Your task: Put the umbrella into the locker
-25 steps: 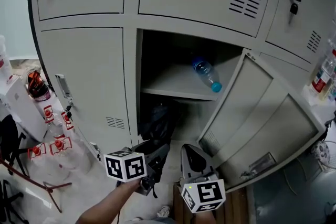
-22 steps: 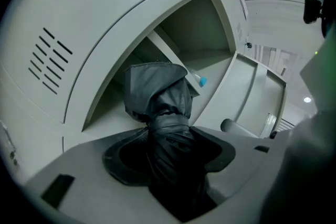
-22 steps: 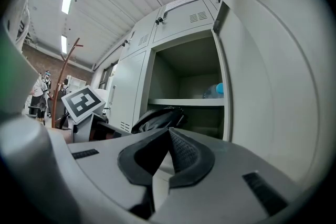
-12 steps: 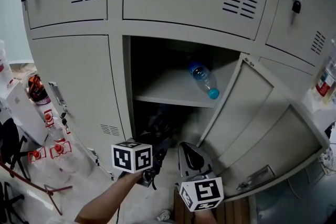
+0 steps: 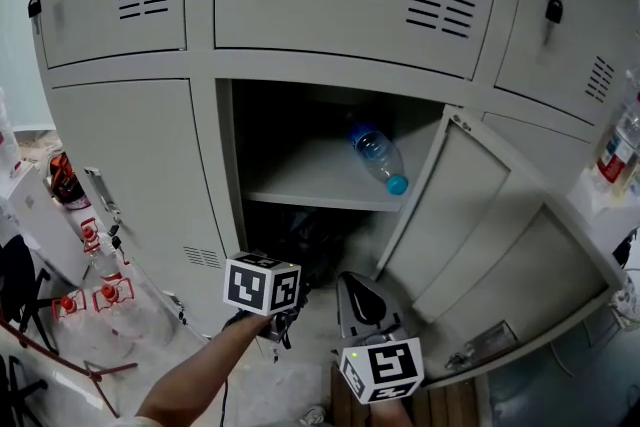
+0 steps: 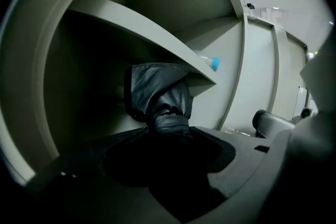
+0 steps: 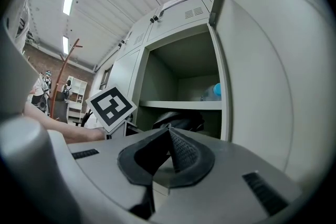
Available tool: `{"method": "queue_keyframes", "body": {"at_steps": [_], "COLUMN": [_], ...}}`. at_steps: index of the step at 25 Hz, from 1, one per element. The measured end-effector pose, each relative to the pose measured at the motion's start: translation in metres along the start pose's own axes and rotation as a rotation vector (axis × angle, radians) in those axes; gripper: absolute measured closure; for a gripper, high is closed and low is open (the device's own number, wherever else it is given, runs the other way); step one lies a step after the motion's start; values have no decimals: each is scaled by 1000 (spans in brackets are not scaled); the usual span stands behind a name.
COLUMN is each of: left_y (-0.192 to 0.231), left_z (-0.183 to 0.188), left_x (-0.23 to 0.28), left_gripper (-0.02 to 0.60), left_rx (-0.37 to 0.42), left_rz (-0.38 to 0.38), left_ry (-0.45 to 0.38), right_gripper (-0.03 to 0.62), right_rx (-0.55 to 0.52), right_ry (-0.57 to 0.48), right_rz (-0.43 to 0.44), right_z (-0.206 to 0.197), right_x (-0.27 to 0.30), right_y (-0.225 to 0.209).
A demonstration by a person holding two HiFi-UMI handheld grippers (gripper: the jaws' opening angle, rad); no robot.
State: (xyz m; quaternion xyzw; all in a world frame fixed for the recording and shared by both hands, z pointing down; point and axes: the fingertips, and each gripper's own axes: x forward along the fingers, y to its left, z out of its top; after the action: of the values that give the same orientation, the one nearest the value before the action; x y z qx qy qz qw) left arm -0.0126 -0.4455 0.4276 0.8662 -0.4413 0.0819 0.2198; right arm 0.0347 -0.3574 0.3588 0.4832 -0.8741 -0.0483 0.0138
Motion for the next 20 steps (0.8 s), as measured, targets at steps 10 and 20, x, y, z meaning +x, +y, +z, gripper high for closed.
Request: {"method": "queue_keyframes", "body": {"at_steps": [10, 20], "left_y": [14, 20], "left_z": [5, 6], "left_x": [26, 53], "left_gripper": [344, 344], "left_rx": [161, 313], "left_rz": [75, 110], "left_ry": [109, 200], "right_gripper": [591, 591], "right_rx": [-2, -8], "right_ry": [1, 14], "right_rz": [1, 18], "right_z": [-1, -5], "right_x": [-2, 1], "right_y": [-2, -1]}}
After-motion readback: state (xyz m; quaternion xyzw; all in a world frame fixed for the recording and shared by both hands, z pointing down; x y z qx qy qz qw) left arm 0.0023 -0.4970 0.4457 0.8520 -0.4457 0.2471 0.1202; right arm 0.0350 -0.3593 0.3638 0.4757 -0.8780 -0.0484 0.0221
